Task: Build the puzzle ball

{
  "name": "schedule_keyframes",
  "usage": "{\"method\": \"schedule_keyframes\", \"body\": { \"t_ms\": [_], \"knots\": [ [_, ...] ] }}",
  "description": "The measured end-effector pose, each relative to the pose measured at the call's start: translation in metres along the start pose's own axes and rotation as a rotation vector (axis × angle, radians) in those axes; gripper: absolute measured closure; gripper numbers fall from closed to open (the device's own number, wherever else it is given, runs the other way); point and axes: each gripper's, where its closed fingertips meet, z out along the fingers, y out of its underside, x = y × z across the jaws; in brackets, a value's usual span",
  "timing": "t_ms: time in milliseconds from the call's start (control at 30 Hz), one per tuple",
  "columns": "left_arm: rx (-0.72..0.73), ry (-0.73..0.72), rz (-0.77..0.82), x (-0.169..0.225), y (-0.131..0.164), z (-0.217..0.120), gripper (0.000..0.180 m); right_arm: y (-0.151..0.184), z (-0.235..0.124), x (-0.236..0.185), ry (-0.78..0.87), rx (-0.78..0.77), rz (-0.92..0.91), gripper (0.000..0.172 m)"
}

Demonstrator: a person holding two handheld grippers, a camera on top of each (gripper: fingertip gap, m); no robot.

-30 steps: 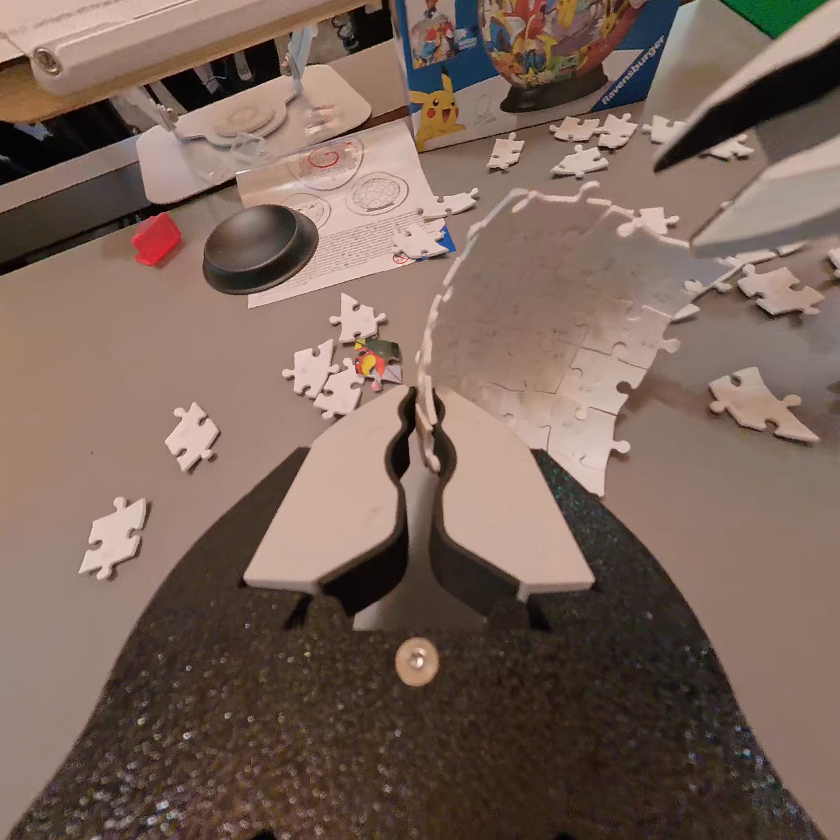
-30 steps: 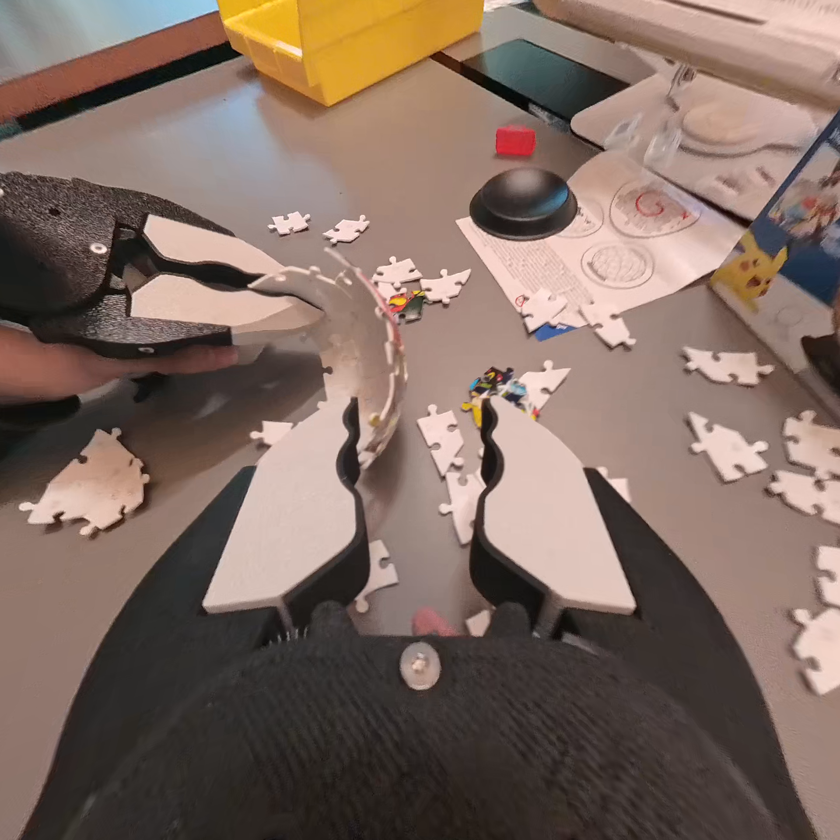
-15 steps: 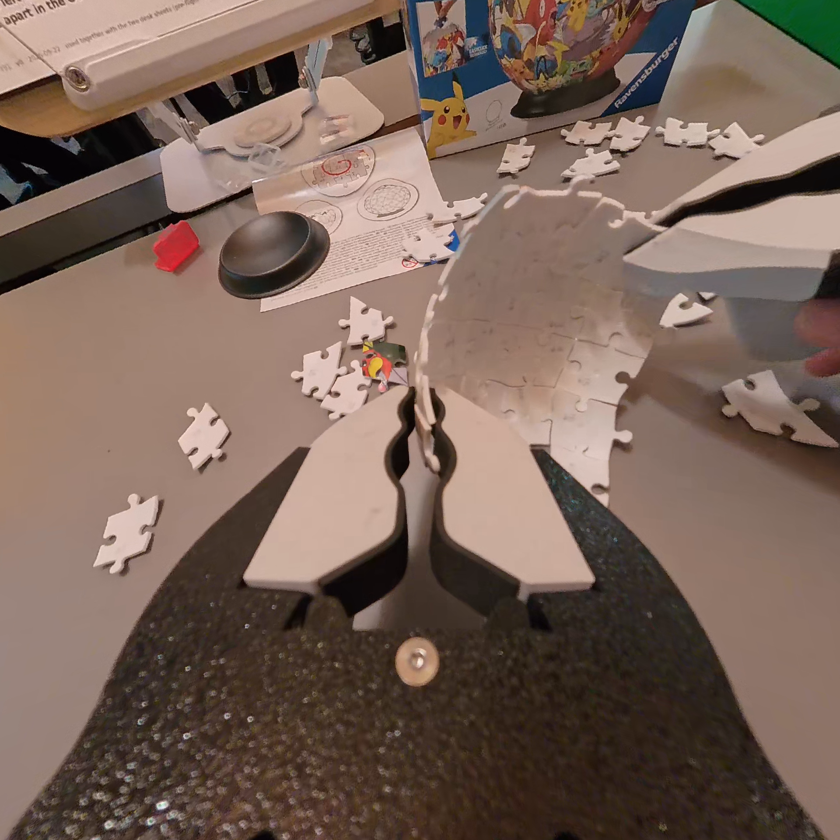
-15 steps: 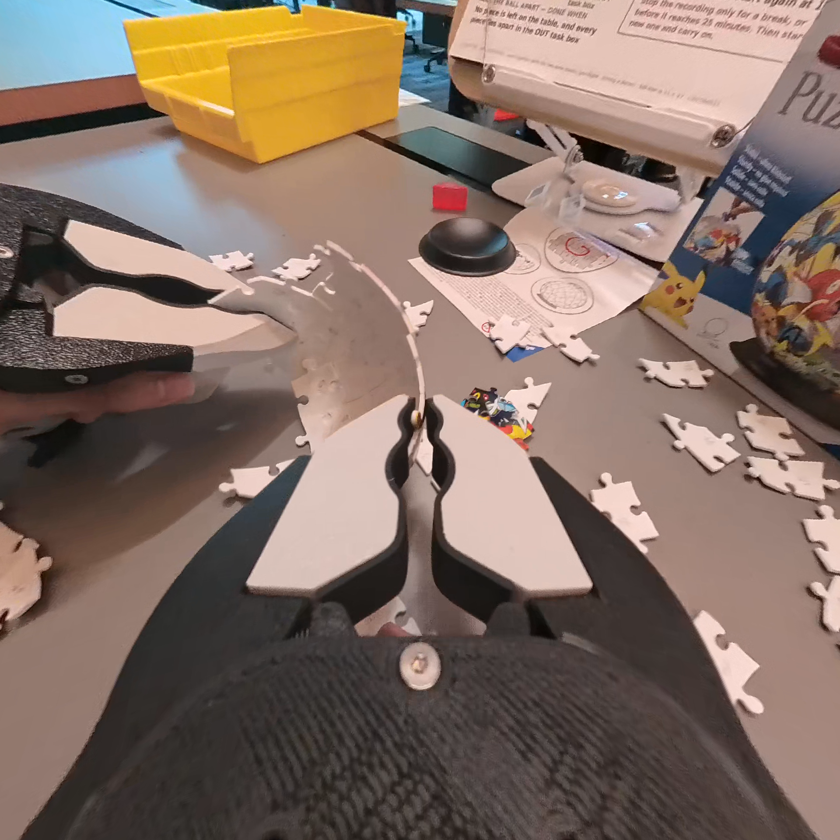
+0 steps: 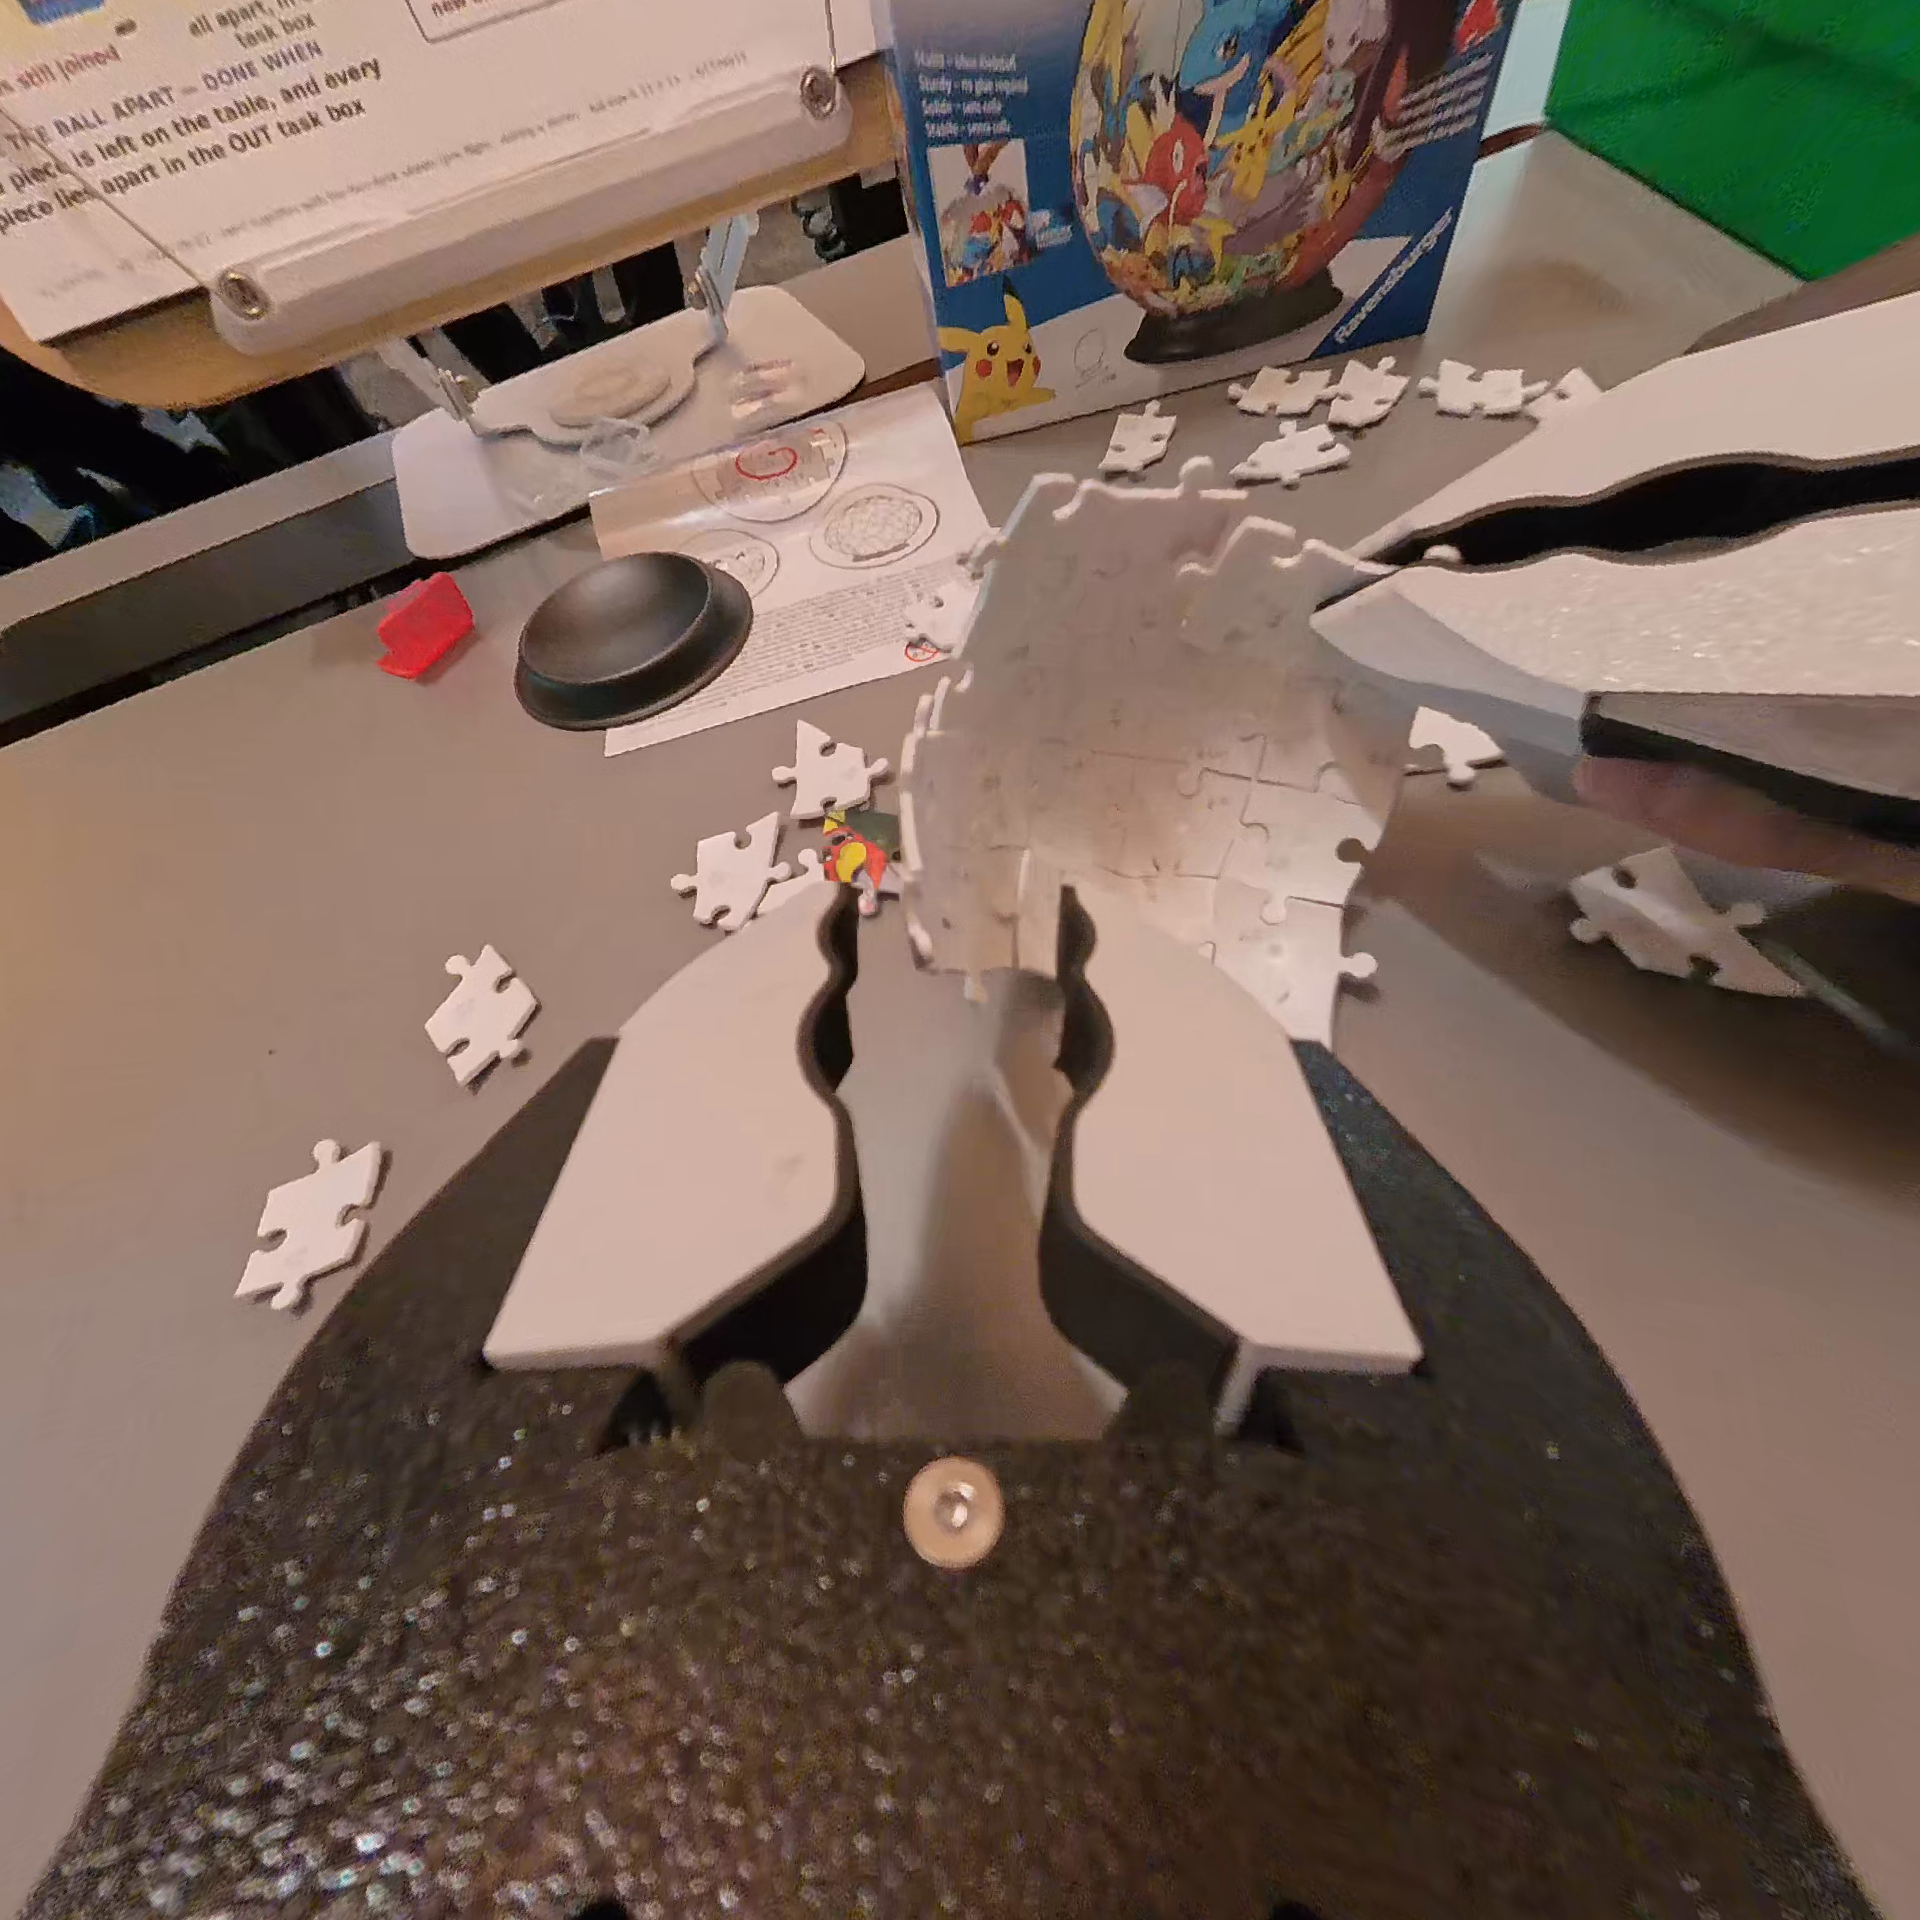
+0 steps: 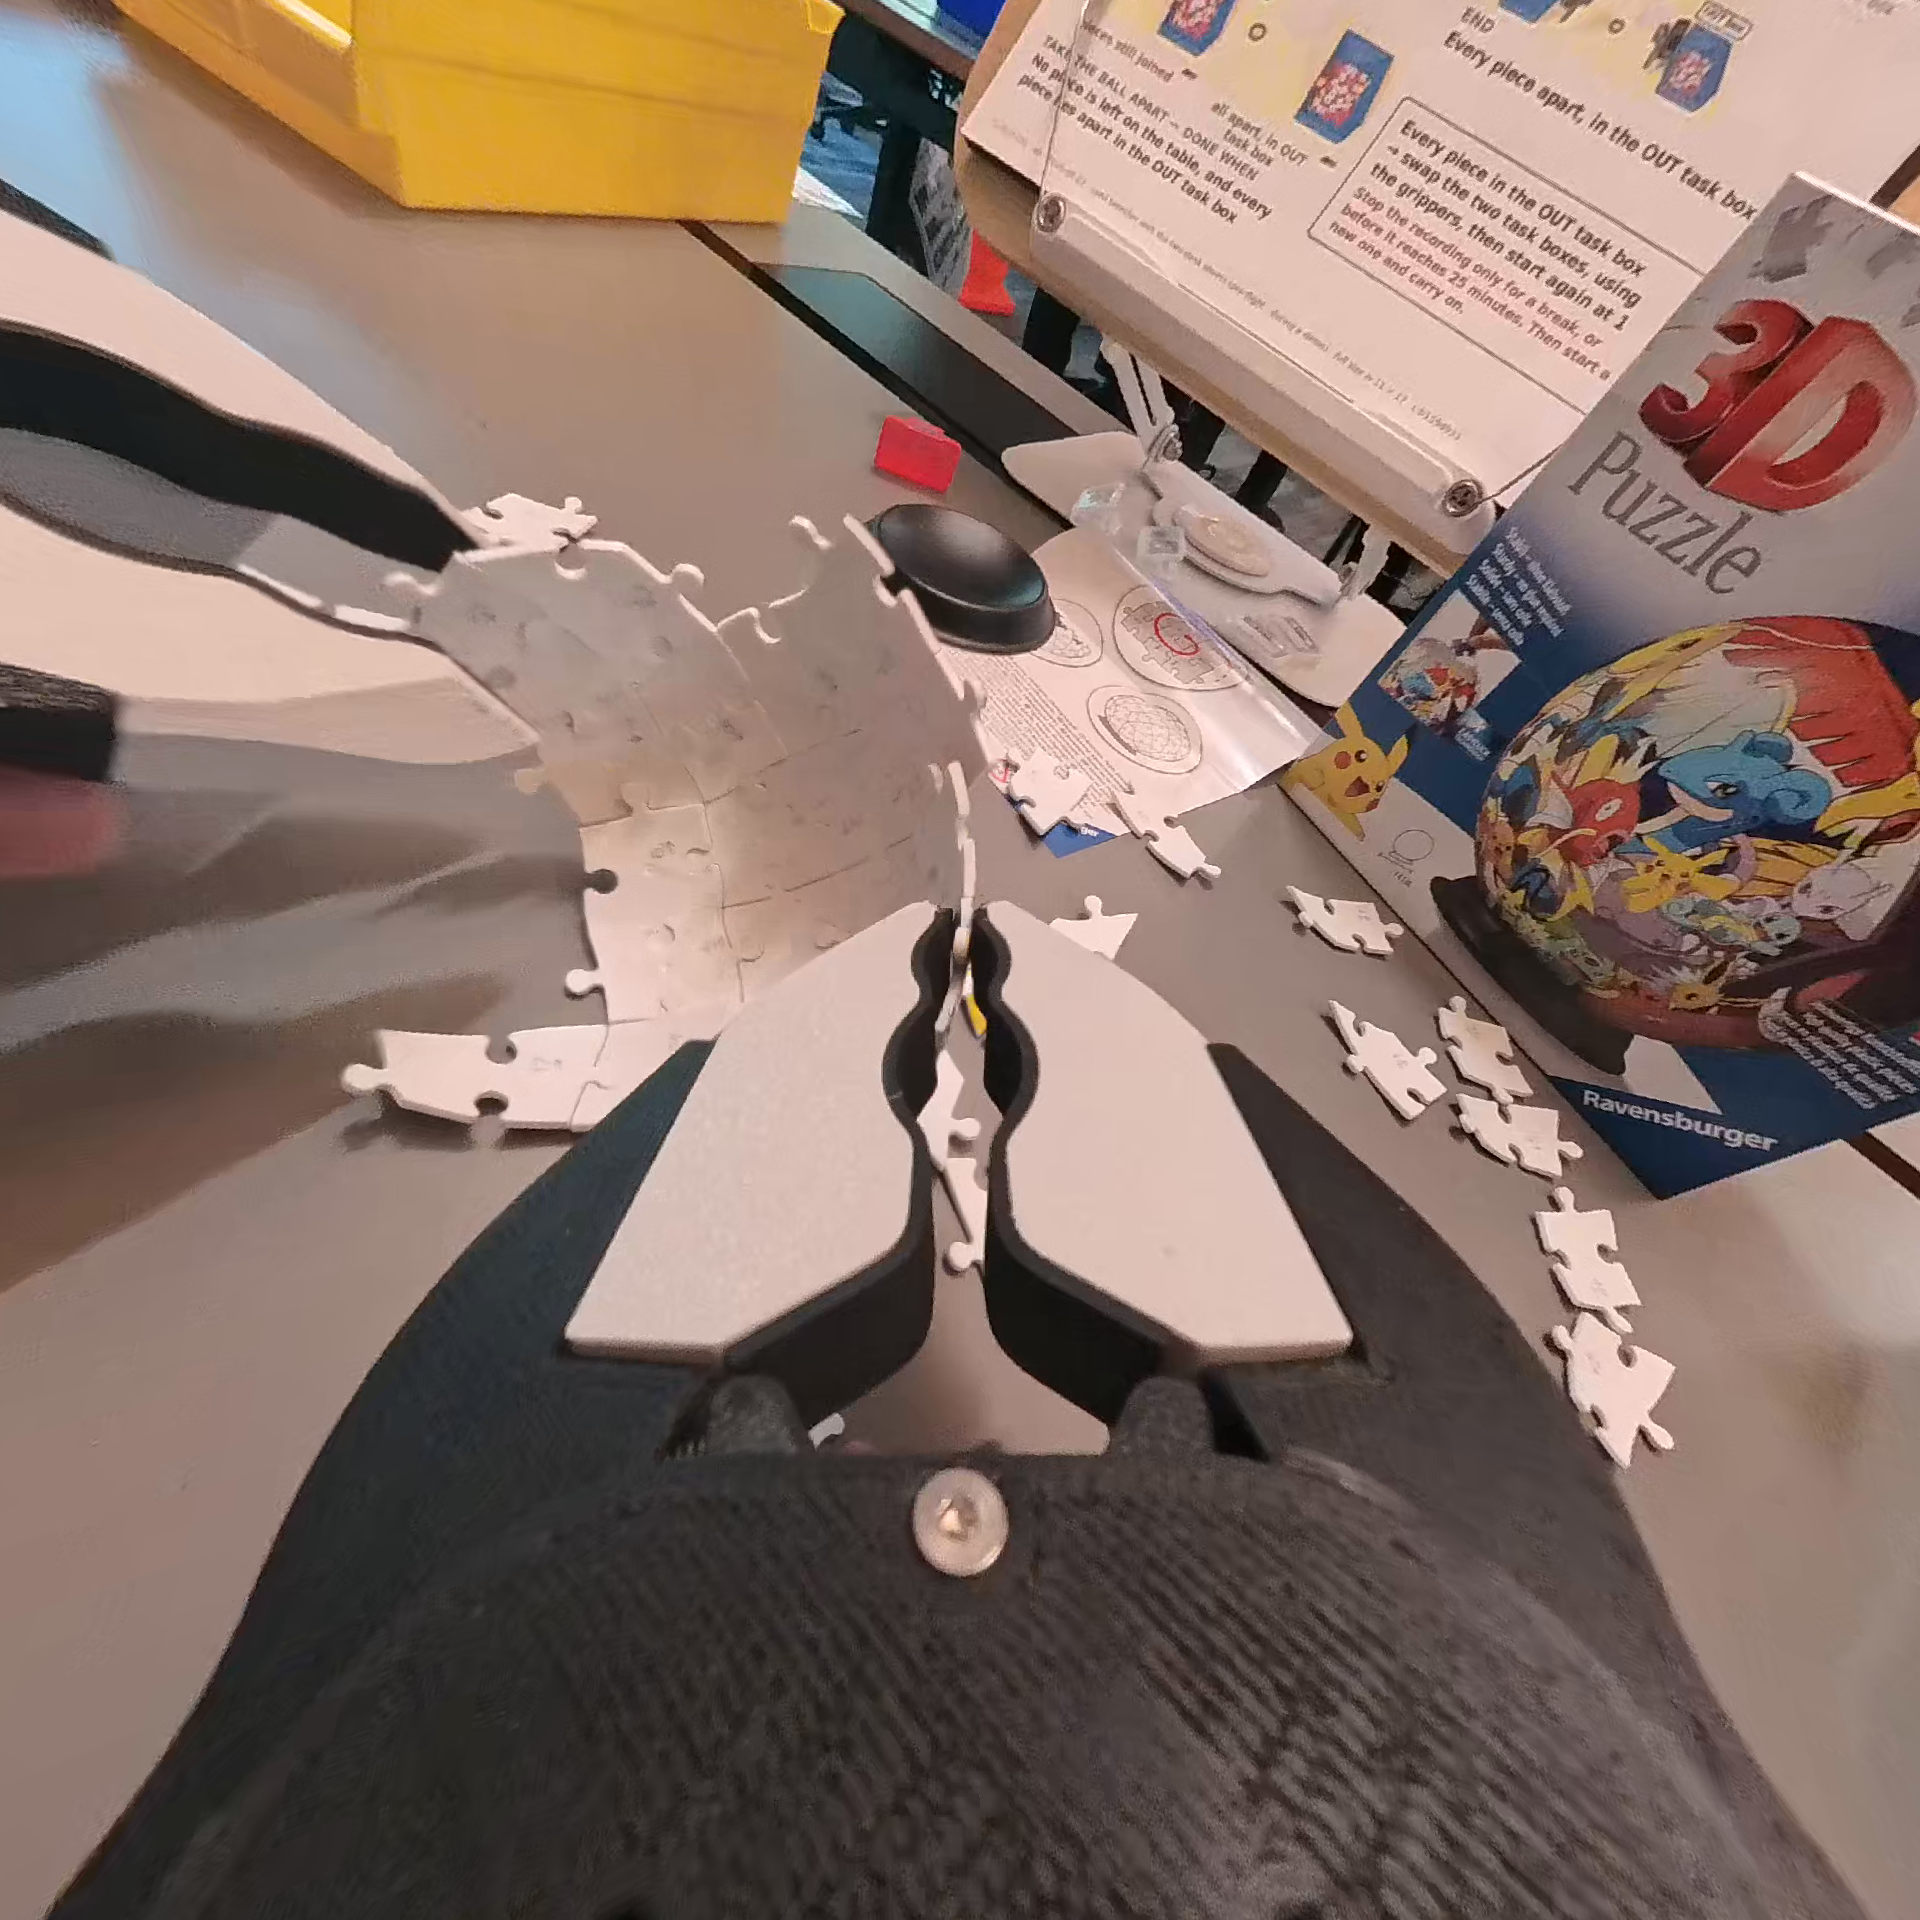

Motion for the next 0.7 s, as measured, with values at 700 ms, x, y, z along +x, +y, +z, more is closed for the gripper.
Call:
{"method": "schedule_keyframes", "body": {
  "t_ms": [700],
  "knots": [
    [0.151, 0.015, 0.127, -0.002, -0.017, -0.046, 0.178, 0.002, 0.002, 0.006, 0.013, -0.003, 0.000, 0.169]
  ]
}}
